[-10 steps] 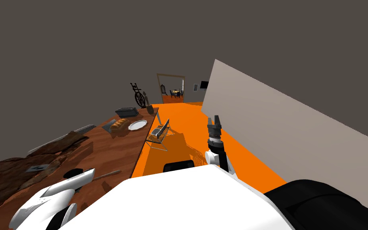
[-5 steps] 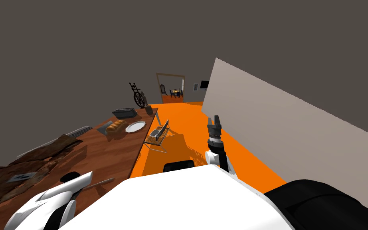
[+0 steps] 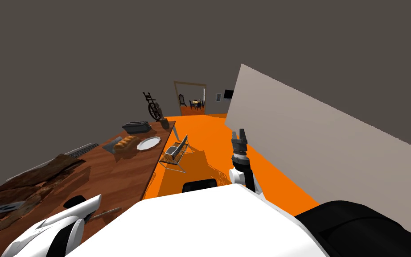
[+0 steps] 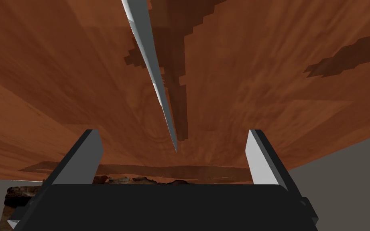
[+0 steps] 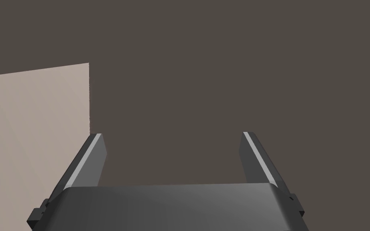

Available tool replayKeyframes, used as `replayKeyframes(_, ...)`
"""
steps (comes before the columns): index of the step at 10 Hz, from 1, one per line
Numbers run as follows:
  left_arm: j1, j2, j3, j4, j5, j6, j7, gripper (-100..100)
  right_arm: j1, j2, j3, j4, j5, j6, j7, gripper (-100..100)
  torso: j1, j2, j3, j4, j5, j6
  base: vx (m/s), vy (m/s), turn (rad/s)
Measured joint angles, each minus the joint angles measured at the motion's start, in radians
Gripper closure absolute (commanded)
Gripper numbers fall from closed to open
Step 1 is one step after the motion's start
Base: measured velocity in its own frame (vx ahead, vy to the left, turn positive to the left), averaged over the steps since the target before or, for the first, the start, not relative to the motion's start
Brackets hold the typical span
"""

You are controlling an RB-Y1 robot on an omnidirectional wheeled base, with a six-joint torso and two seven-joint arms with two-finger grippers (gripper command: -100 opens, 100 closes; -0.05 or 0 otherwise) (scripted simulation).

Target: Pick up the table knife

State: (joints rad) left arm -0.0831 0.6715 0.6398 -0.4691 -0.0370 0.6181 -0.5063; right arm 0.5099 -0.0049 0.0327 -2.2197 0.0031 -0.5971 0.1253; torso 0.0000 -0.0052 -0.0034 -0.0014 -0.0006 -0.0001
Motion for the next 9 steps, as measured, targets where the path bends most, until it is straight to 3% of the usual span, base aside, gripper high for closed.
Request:
replayKeyframes(1,0.020,-0.013,0.007,-0.033,0.002,0.030,-0.006,-100,0.000,0.000,0.000,0.000,0.000,0.000,0.000,0,-0.001,-0.002,-0.001,0.000,0.000,0.000,0.091,-0.019,0.004)
replayKeyframes(3,0.013,-0.002,0.010,-0.004,0.009,0.038,-0.019,-100,0.000,0.000,0.000,0.000,0.000,0.000,0.000,0,0.001,0.003,0.001,0.000,0.000,0.000,0.016,0.003,-0.001)
replayKeyframes(4,0.012,-0.001,0.010,-0.001,0.009,0.036,-0.020,0,0.000,0.000,0.000,0.000,0.000,0.000,0.000,0,0.001,0.005,0.003,0.001,0.000,0.000,0.000,0.000,0.000)
replayKeyframes(5,0.012,-0.001,0.010,-0.001,0.009,0.036,-0.020,-100,0.000,0.000,0.000,0.000,0.000,0.000,0.000,0,0.001,0.006,0.003,0.001,0.000,0.000,0.026,0.051,0.036)
replayKeyframes(6,0.024,-0.012,0.000,-0.012,0.009,0.031,-0.010,-100,0.000,0.000,0.000,0.000,0.000,0.000,0.000,0,0.004,0.005,0.003,0.001,0.001,0.000,0.038,0.074,0.023)
replayKeyframes(8,0.017,-0.016,-0.025,0.045,0.004,-0.023,0.014,-100,0.000,0.000,0.000,0.000,0.000,0.000,0.000,0,0.007,0.004,0.002,0.001,0.002,0.000,0.023,0.071,0.013)
replayKeyframes(9,0.017,-0.016,-0.026,0.048,0.004,-0.029,0.018,100,0.000,0.000,0.000,0.000,0.000,0.000,0.000,0,0.005,0.005,0.003,0.001,0.001,0.000,0.003,0.008,-0.002)
